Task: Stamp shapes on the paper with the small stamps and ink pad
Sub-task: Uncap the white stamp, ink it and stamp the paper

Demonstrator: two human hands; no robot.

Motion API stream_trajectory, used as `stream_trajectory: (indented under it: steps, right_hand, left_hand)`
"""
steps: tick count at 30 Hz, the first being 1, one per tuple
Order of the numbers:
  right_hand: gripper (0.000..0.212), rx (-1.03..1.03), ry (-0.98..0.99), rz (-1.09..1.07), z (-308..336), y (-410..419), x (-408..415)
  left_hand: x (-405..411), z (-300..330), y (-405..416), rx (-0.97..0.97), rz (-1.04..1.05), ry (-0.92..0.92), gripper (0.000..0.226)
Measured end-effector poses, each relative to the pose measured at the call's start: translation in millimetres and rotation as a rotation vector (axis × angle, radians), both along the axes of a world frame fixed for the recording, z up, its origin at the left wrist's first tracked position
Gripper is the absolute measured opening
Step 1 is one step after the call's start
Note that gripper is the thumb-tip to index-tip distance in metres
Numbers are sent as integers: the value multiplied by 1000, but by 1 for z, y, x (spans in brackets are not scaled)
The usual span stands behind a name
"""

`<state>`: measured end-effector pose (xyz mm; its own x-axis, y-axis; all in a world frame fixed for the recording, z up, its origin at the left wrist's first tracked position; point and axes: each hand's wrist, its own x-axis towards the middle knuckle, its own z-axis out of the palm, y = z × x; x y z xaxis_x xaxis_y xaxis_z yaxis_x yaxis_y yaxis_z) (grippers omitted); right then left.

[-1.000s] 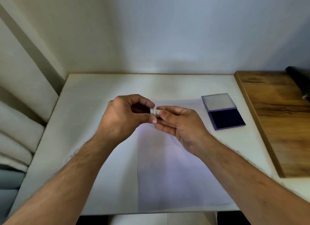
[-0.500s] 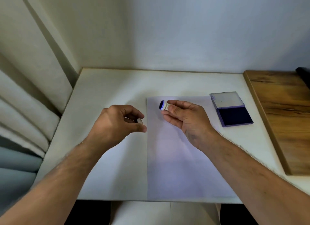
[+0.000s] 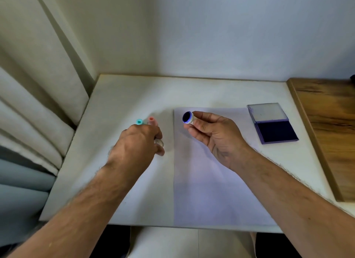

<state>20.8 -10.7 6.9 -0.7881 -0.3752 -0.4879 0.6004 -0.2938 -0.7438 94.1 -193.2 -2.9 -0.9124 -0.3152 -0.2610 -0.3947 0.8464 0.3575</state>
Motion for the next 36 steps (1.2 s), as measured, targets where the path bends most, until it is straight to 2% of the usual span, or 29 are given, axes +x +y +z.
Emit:
stream_trajectory:
  steps: [3,7,10,14,18,20,23,26,28,30,32,36]
  right_hand:
    - [26,-4,-2,28,0,0,2]
    - [28,-30,-41,38,0,0,5]
    - [28,-78,-73,25,0,1,6]
    - [28,-111,-91,12,1,6,6]
    - [24,-78,-46,-6,5,18,6]
    - [19,22,16,-50,8,28,2]
    - [16,282,179,-158,8,51,-9]
    - [20,713,447,-203,4,87,-20]
    - [23,1056,639,-149,0,111,-26]
    - [26,1308,735,-78,-3,129,-30]
    - [24,1385,716,-74,-5,138,-34]
    - [17,1398,717,-29,-4,142,-38]
  left_hand:
    - [1,1,3,15,-39,-3,15]
    - [-1,4,5,29,-23,-24,23]
    - [-3,7,7,6,7,-54,36]
    - [-6,20,13,-62,73,-81,37]
    - [-10,31,28,-48,92,12,24]
    - [-13,34,41,-20,62,89,25]
    - [-16,36,60,-22,-54,162,29]
    - [-21,29,72,-55,-101,186,31]
    - [-26,25,78,-30,-112,172,33]
    - [-28,26,85,-38,-135,129,43]
    - [-29,26,90,-71,-160,117,51]
    - [-32,29,96,-152,-189,17,58]
